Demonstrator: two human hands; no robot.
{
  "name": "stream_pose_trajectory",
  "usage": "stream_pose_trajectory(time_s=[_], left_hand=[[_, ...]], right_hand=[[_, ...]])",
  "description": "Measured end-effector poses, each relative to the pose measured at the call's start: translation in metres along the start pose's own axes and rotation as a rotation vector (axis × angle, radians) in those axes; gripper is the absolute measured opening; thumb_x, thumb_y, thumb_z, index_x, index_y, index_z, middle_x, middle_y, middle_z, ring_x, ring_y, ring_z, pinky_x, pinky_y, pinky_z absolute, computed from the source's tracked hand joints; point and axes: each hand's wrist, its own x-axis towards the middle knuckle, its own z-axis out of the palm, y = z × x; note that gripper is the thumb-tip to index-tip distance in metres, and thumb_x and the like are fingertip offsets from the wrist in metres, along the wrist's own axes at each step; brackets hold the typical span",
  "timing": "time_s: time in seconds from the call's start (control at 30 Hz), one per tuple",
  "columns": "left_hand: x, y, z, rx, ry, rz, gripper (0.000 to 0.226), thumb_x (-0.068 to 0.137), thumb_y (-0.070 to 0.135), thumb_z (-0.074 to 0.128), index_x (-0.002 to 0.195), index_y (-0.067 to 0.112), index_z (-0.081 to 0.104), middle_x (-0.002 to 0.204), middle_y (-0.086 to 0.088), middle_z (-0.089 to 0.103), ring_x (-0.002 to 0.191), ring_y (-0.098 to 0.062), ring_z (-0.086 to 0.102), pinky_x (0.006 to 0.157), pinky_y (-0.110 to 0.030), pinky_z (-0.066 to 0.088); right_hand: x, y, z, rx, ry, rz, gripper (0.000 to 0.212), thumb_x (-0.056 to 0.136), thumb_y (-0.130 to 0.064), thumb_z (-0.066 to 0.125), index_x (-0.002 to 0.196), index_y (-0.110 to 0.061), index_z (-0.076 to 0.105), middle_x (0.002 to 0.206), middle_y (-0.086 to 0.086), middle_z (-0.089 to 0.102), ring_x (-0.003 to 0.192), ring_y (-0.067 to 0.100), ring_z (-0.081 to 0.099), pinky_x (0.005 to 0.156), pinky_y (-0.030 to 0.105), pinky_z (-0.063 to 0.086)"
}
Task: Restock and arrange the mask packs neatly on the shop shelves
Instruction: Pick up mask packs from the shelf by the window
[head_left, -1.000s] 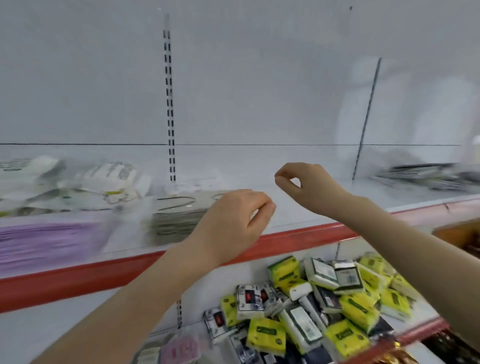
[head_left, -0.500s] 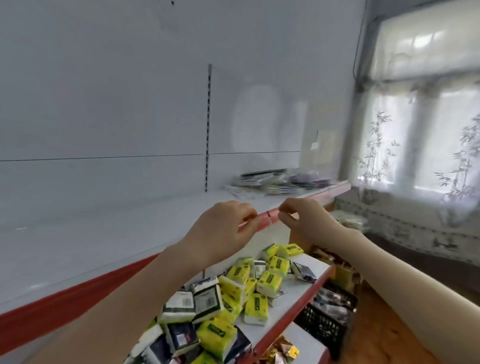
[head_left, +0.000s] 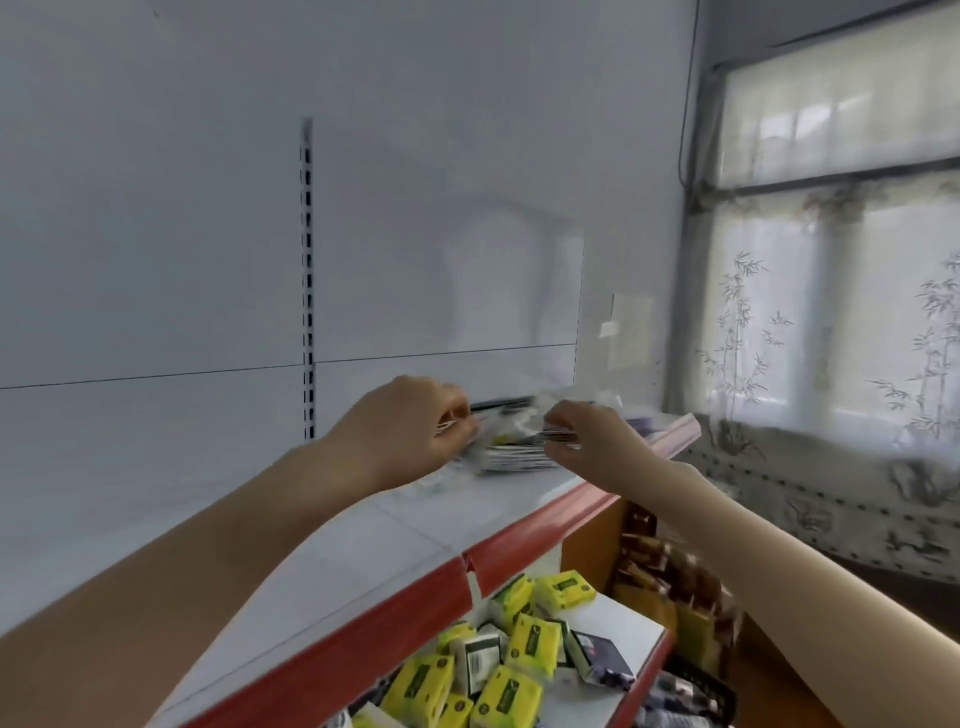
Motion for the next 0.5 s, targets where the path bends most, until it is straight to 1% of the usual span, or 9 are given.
stream_pose_trajectory(time_s=[0.07, 0.17, 0.27, 0.37, 0.43, 0.5], left_hand=[[0.018, -0.009, 0.007, 0.015, 0.001, -0.023, 0.027, 0.092, 0.037, 0.05, 0.099, 0.016, 0.066, 0.098, 0.0, 0.068, 0.093, -0.018, 0.061, 0.082, -0.036, 0.048], [0.036, -0.02, 0.02, 0.058, -0.035, -0.058, 0.028, 0.092, 0.039, 0.049, 0.1, 0.018, 0.065, 0.099, 0.001, 0.067, 0.093, -0.017, 0.059, 0.083, -0.036, 0.048], [0.051, -0.031, 0.031, 0.106, -0.062, -0.099, 0.029, 0.093, 0.04, 0.046, 0.104, 0.019, 0.063, 0.103, 0.001, 0.065, 0.096, -0.016, 0.058, 0.085, -0.035, 0.047], [0.063, -0.036, 0.039, 0.179, -0.093, -0.154, 0.031, 0.095, 0.039, 0.043, 0.11, 0.019, 0.061, 0.108, 0.002, 0.062, 0.1, -0.014, 0.055, 0.086, -0.029, 0.044], [0.069, -0.038, 0.045, 0.225, -0.107, -0.195, 0.032, 0.095, 0.041, 0.041, 0.111, 0.021, 0.06, 0.108, 0.003, 0.061, 0.096, -0.013, 0.055, 0.084, -0.026, 0.044], [0.076, -0.038, 0.051, 0.265, -0.12, -0.242, 0.032, 0.096, 0.042, 0.04, 0.111, 0.022, 0.06, 0.106, 0.004, 0.061, 0.096, -0.012, 0.054, 0.084, -0.026, 0.044]], right_hand=[[0.025, 0.014, 0.005, 0.019, 0.021, 0.006, 0.036, 0.09, -0.019, 0.056, 0.124, -0.009, 0.053, 0.12, 0.006, 0.059, 0.109, 0.022, 0.055, 0.091, 0.028, 0.042], [0.059, 0.033, 0.014, 0.021, 0.013, 0.007, 0.039, 0.09, -0.018, 0.057, 0.128, -0.01, 0.051, 0.125, 0.007, 0.056, 0.113, 0.023, 0.053, 0.093, 0.027, 0.039], [0.097, 0.054, 0.026, -0.005, -0.034, -0.019, 0.044, 0.088, -0.017, 0.058, 0.131, -0.012, 0.047, 0.129, 0.007, 0.052, 0.117, 0.024, 0.05, 0.097, 0.031, 0.039], [0.133, 0.072, 0.041, -0.039, -0.142, -0.058, 0.053, 0.085, -0.016, 0.06, 0.135, -0.015, 0.042, 0.133, 0.007, 0.048, 0.117, 0.024, 0.048, 0.098, 0.036, 0.04], [0.153, 0.081, 0.051, -0.087, -0.264, -0.112, 0.059, 0.085, -0.017, 0.061, 0.139, -0.015, 0.036, 0.137, 0.006, 0.044, 0.122, 0.024, 0.043, 0.1, 0.033, 0.038], [0.17, 0.088, 0.06, -0.107, -0.388, -0.156, 0.062, 0.086, -0.017, 0.061, 0.141, -0.017, 0.033, 0.14, 0.004, 0.041, 0.125, 0.023, 0.041, 0.1, 0.029, 0.035]])
